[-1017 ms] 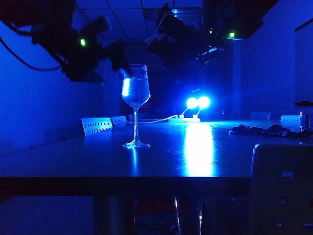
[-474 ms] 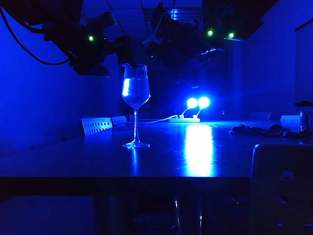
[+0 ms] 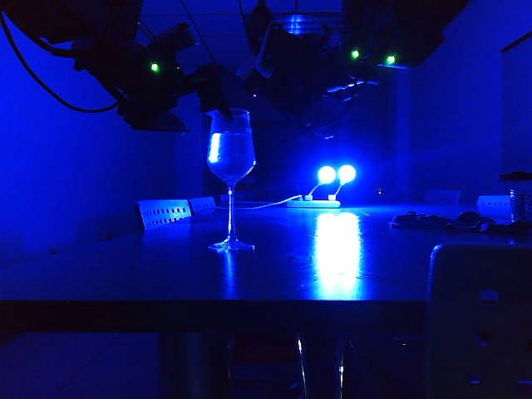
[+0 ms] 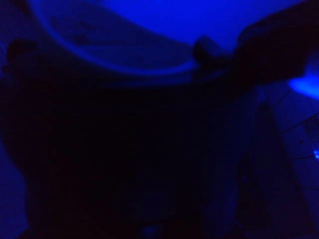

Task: Pick up the black thermos cup, pour some water from it into the stemmed glass, and then put the thermos cup back on the table.

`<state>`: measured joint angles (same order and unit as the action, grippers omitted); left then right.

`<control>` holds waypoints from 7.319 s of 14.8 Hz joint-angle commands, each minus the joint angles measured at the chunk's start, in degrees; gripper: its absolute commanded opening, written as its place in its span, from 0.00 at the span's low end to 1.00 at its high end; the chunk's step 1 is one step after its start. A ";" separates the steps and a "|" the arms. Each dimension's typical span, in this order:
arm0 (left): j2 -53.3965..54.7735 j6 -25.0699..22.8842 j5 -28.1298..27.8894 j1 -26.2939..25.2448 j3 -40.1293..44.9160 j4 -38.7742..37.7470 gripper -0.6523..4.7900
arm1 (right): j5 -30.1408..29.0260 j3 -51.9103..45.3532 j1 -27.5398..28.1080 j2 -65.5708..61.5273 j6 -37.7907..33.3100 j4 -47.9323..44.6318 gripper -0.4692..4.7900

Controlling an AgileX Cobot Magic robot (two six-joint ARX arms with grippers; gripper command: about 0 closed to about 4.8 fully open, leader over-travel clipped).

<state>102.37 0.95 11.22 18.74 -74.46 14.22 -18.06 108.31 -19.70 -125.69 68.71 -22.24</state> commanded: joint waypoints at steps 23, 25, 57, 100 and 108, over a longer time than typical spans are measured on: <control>0.20 -0.28 0.39 0.00 -0.33 -2.32 1.00 | -1.07 8.50 0.35 -3.52 14.27 -2.49 0.31; 0.20 -0.28 0.37 0.00 -0.33 -2.34 1.00 | -1.62 9.22 0.50 -3.56 14.27 -1.99 0.28; 0.81 -0.26 0.48 0.00 -3.39 -3.48 1.00 | -8.11 9.05 0.31 -4.46 16.52 -1.64 0.21; 0.81 -0.09 0.59 -0.02 -3.39 -6.51 1.00 | -7.54 17.94 1.70 -8.74 24.79 1.95 0.21; 0.81 -0.09 0.57 -0.02 -3.39 -6.88 1.00 | -7.54 17.94 1.70 -8.74 26.56 1.90 0.21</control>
<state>103.28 0.95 11.55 18.72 -77.67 6.72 -25.63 125.69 -17.80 -135.70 94.80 -16.53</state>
